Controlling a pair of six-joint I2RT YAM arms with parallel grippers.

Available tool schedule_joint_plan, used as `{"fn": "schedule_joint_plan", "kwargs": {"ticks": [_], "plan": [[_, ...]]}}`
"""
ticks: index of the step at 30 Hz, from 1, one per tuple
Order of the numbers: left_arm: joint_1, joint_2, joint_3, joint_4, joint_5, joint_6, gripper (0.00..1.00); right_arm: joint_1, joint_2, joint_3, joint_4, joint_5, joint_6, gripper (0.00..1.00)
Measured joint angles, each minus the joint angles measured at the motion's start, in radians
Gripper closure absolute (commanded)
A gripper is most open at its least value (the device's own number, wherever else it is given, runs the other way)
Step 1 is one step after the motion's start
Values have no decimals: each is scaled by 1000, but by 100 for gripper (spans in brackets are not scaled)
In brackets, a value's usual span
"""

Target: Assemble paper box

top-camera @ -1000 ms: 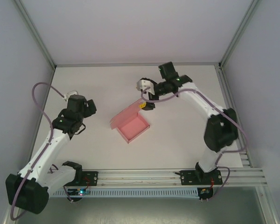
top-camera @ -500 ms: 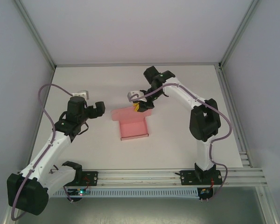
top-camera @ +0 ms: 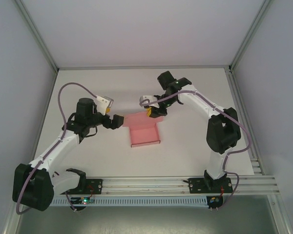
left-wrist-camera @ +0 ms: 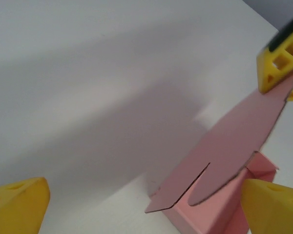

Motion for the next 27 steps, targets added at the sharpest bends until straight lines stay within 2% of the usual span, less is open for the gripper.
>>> {"fn": "schedule_joint_plan", "kwargs": {"ticks": [3,4,9,15,17,19,23,25,27], "plan": [[0,48,36,-42,55,74,0,-8,-56,-68,53,3,50,53],[0,64,51,-60,72,96,0,-13,-79,-94,75,4,70,42],[0,98,108,-159,122,211,0,-28,-210,-241,173,25,148,32],[0,99,117,-253,92,288,0,-81,-296,-404,301,61,291,31],[0,103,117,-270,92,301,0,-93,-301,-449,346,68,342,34],[0,115,117,-275,93,305,0,-98,-301,-492,387,72,383,38],[0,186,148,-301,93,304,5,-97,-301,-534,437,80,441,55],[0,230,177,-319,102,307,11,-97,-301,-535,457,85,463,64],[-2,263,205,-329,121,312,25,-97,-301,-535,469,89,473,67]]}}
